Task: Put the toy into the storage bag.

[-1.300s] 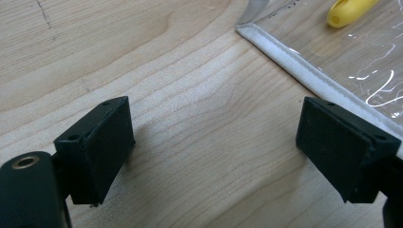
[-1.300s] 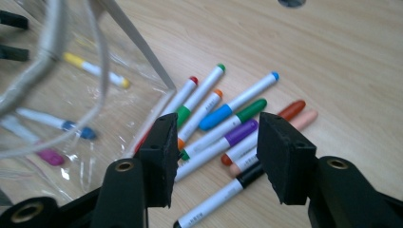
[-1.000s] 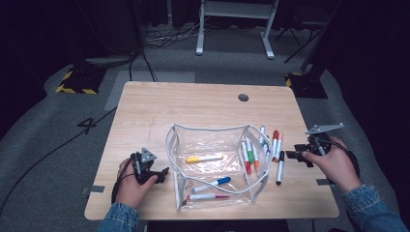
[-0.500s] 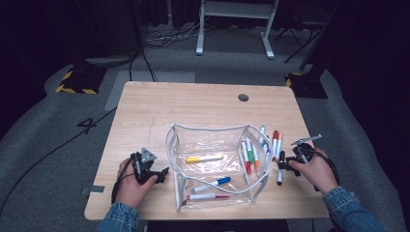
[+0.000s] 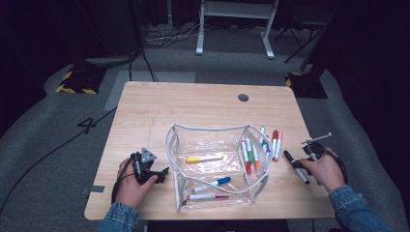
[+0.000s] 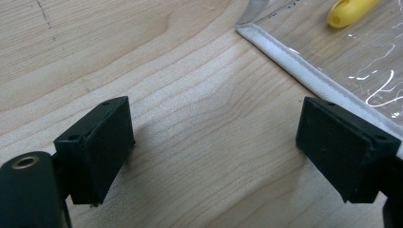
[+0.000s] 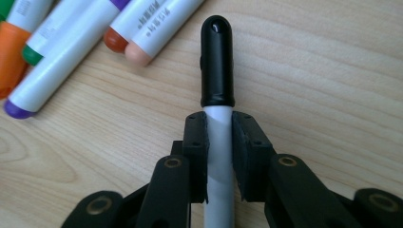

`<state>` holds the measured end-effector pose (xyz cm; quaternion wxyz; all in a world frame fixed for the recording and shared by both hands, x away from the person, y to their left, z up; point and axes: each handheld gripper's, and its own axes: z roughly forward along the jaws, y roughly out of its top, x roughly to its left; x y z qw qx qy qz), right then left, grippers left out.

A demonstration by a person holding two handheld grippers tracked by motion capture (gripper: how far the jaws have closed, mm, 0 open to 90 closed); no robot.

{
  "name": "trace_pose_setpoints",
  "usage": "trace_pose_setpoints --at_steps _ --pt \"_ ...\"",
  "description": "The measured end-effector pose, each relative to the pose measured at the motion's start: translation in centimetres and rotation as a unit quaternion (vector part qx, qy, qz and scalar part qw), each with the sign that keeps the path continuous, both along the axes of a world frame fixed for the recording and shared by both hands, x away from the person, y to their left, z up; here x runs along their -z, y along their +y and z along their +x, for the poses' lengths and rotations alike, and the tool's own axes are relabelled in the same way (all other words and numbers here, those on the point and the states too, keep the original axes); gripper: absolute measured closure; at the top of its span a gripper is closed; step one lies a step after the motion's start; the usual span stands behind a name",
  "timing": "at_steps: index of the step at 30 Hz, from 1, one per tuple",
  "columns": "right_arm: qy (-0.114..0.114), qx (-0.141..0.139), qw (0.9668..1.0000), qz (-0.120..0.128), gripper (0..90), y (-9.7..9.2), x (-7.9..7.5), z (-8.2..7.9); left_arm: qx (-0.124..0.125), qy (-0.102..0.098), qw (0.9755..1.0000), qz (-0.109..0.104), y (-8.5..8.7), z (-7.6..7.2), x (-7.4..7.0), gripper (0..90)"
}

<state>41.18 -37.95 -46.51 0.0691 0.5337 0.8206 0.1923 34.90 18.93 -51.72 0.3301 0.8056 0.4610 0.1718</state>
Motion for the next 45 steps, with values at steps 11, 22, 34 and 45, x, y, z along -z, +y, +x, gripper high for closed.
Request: trace_pose_setpoints --at_steps 11,22,34,45 --pt "-0.037 -0.056 0.9974 0.027 77.3 1.9 -5.3 -0.9 0.0 0.0 1.0 0.0 0.0 0.0 0.0 12.7" --pt "-0.067 -0.114 0.9906 0.035 77.3 5.2 -11.6 -1.1 0.0 0.0 1.0 0.0 0.0 0.0 0.0 12.7" --pt "-0.094 -0.185 0.9774 0.043 77.3 9.5 -17.1 -2.1 0.001 -0.002 1.0 -0.001 -0.1 0.1 0.0 12.6" --pt "-0.099 -0.262 0.9593 0.036 77.3 15.1 -19.7 -3.5 0.002 -0.003 1.0 -0.001 0.0 0.1 0.0 12.6"
